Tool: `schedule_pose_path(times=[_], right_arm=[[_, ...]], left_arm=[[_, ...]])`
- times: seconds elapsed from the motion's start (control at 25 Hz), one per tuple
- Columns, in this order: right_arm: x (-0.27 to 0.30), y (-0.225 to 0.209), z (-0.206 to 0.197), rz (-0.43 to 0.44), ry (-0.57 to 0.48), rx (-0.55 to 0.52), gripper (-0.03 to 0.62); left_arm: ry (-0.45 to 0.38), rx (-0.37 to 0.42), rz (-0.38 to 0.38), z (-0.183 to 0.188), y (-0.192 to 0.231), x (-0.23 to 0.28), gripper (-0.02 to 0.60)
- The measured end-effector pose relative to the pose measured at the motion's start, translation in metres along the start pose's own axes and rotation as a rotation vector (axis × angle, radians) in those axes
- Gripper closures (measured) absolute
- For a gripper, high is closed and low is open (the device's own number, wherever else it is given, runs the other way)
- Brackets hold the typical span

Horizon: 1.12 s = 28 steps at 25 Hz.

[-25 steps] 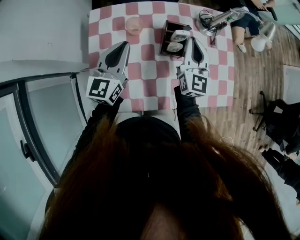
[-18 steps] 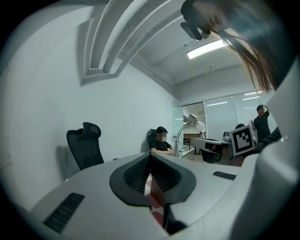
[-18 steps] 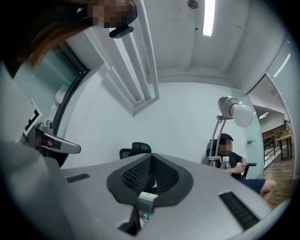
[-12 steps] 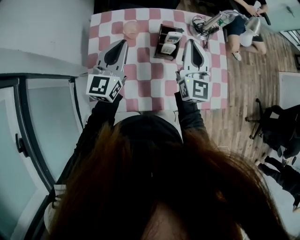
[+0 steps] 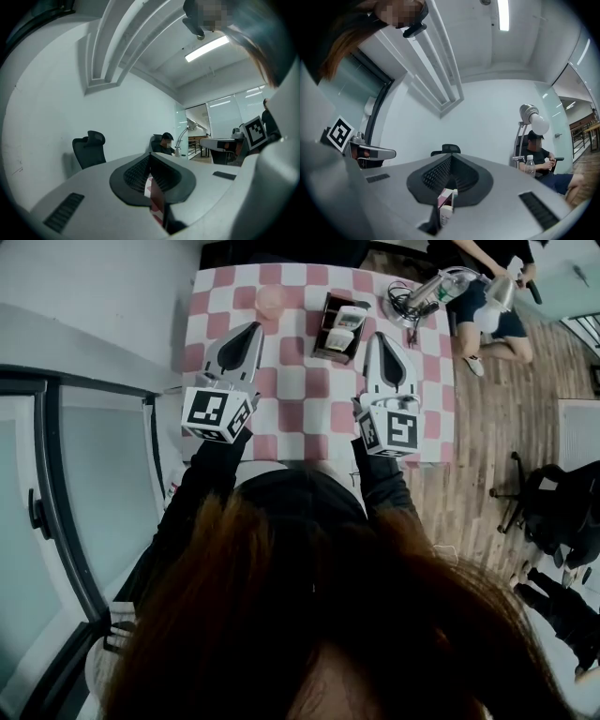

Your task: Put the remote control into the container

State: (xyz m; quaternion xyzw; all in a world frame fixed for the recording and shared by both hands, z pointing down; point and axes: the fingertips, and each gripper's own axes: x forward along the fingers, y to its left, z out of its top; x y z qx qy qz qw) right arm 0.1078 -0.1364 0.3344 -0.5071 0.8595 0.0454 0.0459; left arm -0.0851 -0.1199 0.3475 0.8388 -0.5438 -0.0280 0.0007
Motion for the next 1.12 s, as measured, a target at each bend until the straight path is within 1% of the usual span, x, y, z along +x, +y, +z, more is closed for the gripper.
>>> schedule_pose_path(times=[0.36, 0.84, 1.0, 1.12], right_arm=[[-0.005, -0.004, -0.001, -0.004, 0.016, -0.002, 0.577], [-0.011, -0.005, -0.001, -0.006, 0.016, -0.004, 0.577], [-0.013, -0.007, 0.002, -0.025, 0.023, 0.001, 0.577], [-0.014, -0.005, 0.003, -0.016, 0.019, -0.001, 0.577]], left_arm=[[-0.004, 0.008, -0.015, 0.003, -0.01, 0.004, 0.572], [-0.009, 0.006, -0.009, 0.002, -0.013, 0.001, 0.572], [-0.011, 0.008, -0.007, 0.004, -0.014, 0.0, 0.572], [-0.013, 0.012, -0.005, 0.005, -0.014, -0.001, 0.572]])
